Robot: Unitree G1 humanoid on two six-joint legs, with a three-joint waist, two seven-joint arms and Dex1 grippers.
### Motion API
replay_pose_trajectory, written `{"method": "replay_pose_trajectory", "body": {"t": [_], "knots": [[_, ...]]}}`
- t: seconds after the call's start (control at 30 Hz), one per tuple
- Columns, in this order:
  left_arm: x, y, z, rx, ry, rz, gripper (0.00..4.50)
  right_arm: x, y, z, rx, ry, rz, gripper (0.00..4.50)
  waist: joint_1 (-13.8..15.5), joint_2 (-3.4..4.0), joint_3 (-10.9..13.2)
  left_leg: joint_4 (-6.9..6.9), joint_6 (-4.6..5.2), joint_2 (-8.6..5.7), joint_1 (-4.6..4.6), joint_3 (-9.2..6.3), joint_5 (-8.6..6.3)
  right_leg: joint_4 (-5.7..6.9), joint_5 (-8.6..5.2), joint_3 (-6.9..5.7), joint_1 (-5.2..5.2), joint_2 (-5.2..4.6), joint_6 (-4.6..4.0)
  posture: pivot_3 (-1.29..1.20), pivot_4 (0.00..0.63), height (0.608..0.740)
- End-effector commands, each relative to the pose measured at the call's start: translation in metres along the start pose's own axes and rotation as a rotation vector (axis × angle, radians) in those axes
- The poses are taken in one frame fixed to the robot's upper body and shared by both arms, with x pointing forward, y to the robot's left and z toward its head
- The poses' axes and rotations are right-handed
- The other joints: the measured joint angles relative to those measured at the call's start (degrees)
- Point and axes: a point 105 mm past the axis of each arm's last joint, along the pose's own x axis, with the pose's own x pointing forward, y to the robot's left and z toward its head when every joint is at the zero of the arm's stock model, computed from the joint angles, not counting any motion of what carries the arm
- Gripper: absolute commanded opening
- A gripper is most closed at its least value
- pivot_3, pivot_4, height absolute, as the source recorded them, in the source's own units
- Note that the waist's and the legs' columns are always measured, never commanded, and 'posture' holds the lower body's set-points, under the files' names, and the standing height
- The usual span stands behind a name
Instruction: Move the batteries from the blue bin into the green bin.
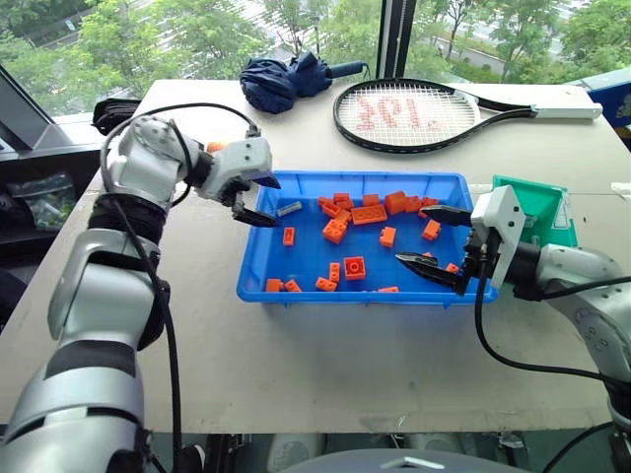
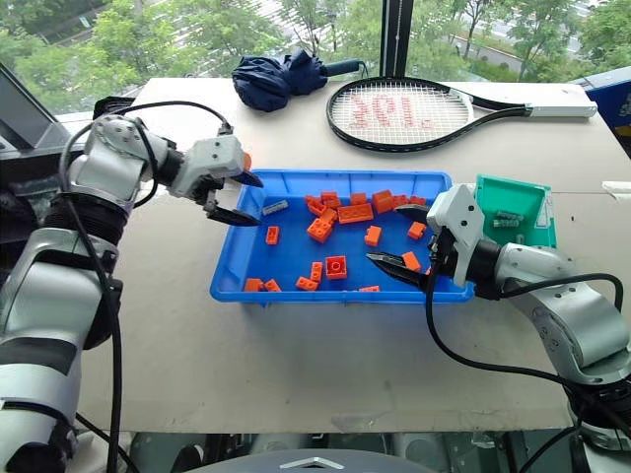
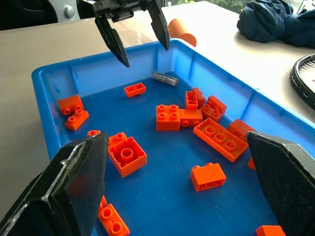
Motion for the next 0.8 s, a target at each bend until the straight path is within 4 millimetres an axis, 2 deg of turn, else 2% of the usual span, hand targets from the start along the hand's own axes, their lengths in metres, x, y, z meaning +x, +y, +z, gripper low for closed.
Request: {"method": "replay_pose_trajectory", "body": {"t": [0.03,0.3,0.8], "knots": [[-0.001,0.007,-0.001,0.004,0.094,0.042,4.38,0.001,0.001,0.009,-0.033,-0.034,0.008,4.5,-0.1,0.0,0.0,-0.01,0.0,0.0,0.02,0.01,0.0,0.0,0.0,0.01,0.0,0.0,0.0,0.0,0.15,0.74],[0.016,0.022,-0.001,-0.031,0.226,0.084,4.38,0.002,0.002,0.007,-0.023,-0.034,-0.003,4.5,0.0,0.0,0.0,-0.01,0.0,-0.03,0.02,0.02,0.0,0.0,0.0,0.01,0.0,0.01,0.0,0.0,0.15,0.74],[0.03,0.026,-0.016,-0.109,0.393,0.102,4.38,-0.002,0.004,0.004,-0.007,-0.038,-0.044,4.5,0.0,-0.02,0.0,-0.01,0.01,-0.05,0.01,0.02,0.0,0.0,0.0,0.03,0.0,0.0,0.0,0.0,0.15,0.74]]}}
